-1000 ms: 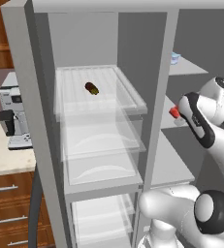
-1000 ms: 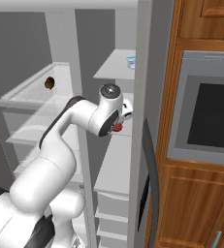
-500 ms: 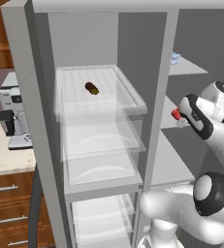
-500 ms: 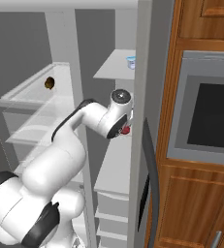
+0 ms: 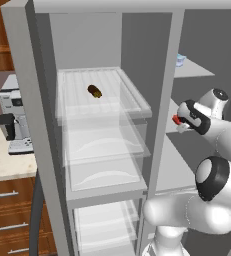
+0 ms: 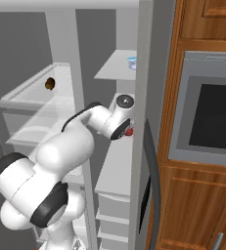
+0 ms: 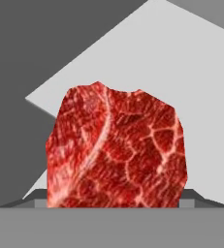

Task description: There's a steak in the fridge that needs to be moved to the freezer for freezing. Pick up the steak from the fridge, place it on any shelf in the freezer, and close the fridge and freezer doors when done.

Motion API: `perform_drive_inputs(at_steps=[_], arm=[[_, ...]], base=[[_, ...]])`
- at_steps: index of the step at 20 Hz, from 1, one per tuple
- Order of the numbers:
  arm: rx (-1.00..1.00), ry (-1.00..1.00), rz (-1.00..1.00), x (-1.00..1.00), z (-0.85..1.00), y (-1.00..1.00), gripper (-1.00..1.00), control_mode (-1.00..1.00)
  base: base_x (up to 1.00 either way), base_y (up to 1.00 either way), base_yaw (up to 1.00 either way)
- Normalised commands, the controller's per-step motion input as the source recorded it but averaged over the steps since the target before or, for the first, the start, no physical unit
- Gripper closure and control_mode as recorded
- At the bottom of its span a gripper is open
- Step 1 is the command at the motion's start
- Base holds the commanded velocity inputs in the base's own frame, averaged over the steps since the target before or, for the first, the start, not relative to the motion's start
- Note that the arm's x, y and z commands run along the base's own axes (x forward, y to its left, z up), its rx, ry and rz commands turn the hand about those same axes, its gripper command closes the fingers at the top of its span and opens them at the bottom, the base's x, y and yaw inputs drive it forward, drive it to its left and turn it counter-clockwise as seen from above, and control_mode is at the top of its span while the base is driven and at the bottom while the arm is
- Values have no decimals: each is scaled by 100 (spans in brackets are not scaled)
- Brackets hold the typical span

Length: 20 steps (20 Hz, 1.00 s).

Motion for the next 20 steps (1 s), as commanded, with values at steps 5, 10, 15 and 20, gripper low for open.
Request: perform_drive_inputs(at_steps=[5,10,15,20], arm=[[0,0,0,27,-22,-8,100,-100],[0,0,0,36,-17,-1,100,-100],[0,0,0,47,-16,-9,100,-100],[0,0,0,43,-26,-7,100,-100]], base=[[0,0,0],[0,0,0],[0,0,0],[0,0,0]])
